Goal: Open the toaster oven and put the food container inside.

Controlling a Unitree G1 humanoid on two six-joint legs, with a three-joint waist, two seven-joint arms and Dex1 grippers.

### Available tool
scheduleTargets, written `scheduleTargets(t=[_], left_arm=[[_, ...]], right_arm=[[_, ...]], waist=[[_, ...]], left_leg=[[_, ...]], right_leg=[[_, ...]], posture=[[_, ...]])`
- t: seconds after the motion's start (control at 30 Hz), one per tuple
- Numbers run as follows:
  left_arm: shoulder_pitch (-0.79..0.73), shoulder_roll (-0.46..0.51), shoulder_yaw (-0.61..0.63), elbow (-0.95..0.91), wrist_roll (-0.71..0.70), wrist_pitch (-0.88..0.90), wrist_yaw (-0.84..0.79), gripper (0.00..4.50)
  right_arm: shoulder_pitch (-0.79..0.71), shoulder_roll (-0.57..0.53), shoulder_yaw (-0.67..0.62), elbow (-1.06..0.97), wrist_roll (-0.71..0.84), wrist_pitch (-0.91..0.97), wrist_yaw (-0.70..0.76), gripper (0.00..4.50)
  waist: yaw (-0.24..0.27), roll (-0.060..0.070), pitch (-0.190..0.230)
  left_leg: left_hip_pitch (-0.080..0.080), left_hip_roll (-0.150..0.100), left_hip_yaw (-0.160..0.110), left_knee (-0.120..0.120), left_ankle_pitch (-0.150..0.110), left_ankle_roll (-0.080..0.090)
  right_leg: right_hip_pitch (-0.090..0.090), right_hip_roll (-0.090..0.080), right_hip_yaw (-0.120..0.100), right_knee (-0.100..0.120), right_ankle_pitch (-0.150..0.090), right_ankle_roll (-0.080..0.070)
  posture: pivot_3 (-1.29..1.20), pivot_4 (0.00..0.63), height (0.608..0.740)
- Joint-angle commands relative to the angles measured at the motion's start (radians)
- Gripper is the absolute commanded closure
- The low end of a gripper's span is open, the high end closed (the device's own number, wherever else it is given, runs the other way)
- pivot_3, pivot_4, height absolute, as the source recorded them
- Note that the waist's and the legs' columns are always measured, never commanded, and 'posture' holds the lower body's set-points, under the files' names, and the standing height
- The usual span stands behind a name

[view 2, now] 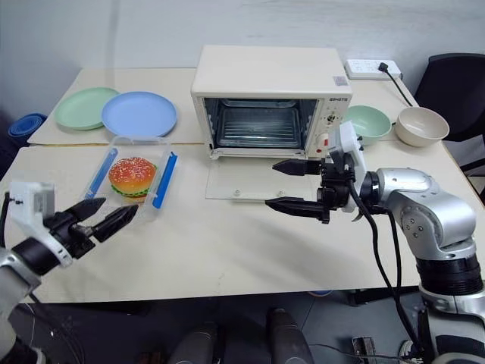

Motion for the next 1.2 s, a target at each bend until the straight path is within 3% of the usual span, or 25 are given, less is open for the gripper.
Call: scheduleTargets(t=[0.03, 0.17, 0.33, 0.53, 0.7, 1.0, 1.2], left_arm=[[-0.042, -0.134, 0.146, -0.095, -0.011, 0.078, 0.063, 0.02], [-0.19, -0.354, 0.253, -0.097, 0.061, 0.084, 0.262, 0.02], [-0.338, -0.473, 0.346, -0.04, 0.134, 0.084, 0.436, 0.02], [-0.42, -0.405, 0.377, 0.146, 0.146, 0.084, 0.555, 0.02], [-0.462, -0.349, 0.315, 0.273, 0.142, 0.084, 0.659, 0.02], [-0.569, -0.374, 0.209, 0.349, 0.117, 0.084, 0.856, 0.02], [-0.601, -0.323, 0.235, 0.403, 0.126, 0.084, 0.951, 1.22]], right_arm=[[-0.039, 0.021, 0.025, 0.023, -0.055, -0.062, 0.017, 0.0], [-0.043, 0.042, 0.039, 0.03, -0.079, -0.082, 0.03, 0.0], [-0.031, 0.052, 0.028, 0.027, -0.094, -0.09, 0.011, 0.0], [0.021, 0.047, -0.006, -0.026, -0.086, -0.082, -0.038, 0.0], [0.056, 0.05, -0.041, -0.068, -0.073, -0.07, -0.094, 0.0], [0.111, 0.051, -0.063, -0.142, -0.045, -0.051, -0.153, 0.0], [0.103, 0.058, -0.062, -0.14, -0.043, -0.051, -0.181, 0.0]], waist=[[-0.001, 0.0, 0.0], [0.002, -0.001, 0.0], [-0.002, -0.002, -0.001], [-0.001, -0.002, -0.001], [-0.001, -0.002, -0.001], [-0.002, -0.002, -0.001], [-0.002, -0.002, -0.001]], left_leg=[[0.0, 0.0, 0.0, 0.0, 0.0, 0.0], [0.0, -0.001, -0.001, 0.001, 0.0, -0.001], [0.0, -0.001, 0.0, 0.0, 0.0, -0.001], [0.0, 0.0, 0.0, 0.0, 0.0, -0.002], [0.0, -0.001, 0.0, 0.0, 0.0, -0.002], [-0.001, -0.001, 0.0, 0.0, -0.001, -0.002], [0.0, 0.001, 0.0, 0.0, -0.001, -0.004]], right_leg=[[0.0, 0.001, -0.001, 0.0, 0.0, 0.0], [0.0, 0.002, -0.002, 0.0, 0.0, 0.0], [0.0, 0.003, -0.002, 0.0, 0.001, 0.001], [0.0, 0.004, -0.001, 0.0, 0.001, 0.001], [0.0, 0.003, -0.002, 0.0, 0.001, 0.001], [0.0, 0.001, -0.001, -0.002, 0.001, 0.002], [0.0, 0.002, -0.002, -0.001, 0.001, 0.002]], posture=[[0.0, 0.15, 0.74], [0.0, 0.15, 0.74], [0.0, 0.15, 0.74], [0.0, 0.15, 0.74], [0.0, 0.15, 0.74], [0.0, 0.15, 0.74], [0.0, 0.15, 0.74]])
